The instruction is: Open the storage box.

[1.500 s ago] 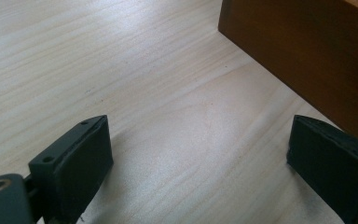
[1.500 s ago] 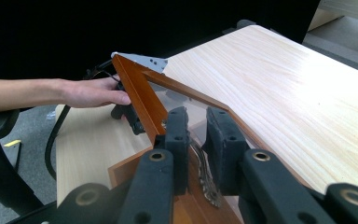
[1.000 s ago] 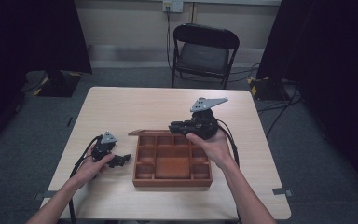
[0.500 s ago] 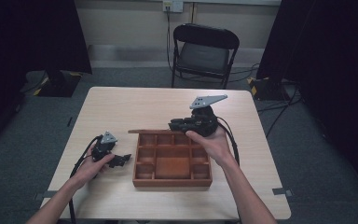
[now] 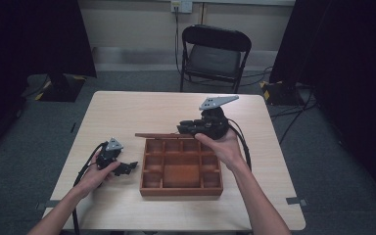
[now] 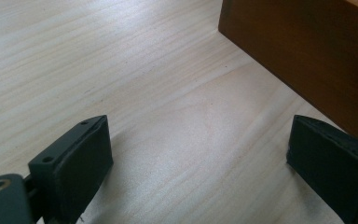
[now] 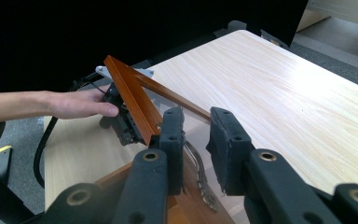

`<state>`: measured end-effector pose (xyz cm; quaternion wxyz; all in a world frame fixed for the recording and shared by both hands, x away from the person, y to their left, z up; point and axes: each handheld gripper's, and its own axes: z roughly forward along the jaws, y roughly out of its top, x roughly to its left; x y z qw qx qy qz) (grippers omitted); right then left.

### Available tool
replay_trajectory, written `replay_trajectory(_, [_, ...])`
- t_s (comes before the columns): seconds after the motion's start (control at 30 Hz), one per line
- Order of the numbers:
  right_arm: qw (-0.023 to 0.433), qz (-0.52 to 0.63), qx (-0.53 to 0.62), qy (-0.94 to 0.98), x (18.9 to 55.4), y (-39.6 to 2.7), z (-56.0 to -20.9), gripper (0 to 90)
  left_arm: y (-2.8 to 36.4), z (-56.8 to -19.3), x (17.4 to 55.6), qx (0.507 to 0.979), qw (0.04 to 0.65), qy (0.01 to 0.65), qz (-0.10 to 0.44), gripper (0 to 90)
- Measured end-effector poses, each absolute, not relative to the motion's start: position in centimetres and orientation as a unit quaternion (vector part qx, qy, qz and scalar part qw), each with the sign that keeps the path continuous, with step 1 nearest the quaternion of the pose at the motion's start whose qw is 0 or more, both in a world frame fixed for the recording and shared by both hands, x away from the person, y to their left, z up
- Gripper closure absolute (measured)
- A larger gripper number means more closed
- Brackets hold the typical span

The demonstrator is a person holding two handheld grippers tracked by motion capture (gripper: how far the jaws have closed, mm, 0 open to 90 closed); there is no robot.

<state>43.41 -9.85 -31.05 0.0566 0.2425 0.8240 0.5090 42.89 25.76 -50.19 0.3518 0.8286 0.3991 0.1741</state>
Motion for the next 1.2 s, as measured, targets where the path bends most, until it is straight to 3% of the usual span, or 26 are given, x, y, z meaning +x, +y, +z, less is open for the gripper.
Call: replay_trajectory(1.2, [0.066, 0.514, 0.247, 0.819, 44.45, -9.80, -30.40, 74.6, 25.76, -50.19, 42.89, 0.829, 0.351, 0.399, 0.175, 5.9])
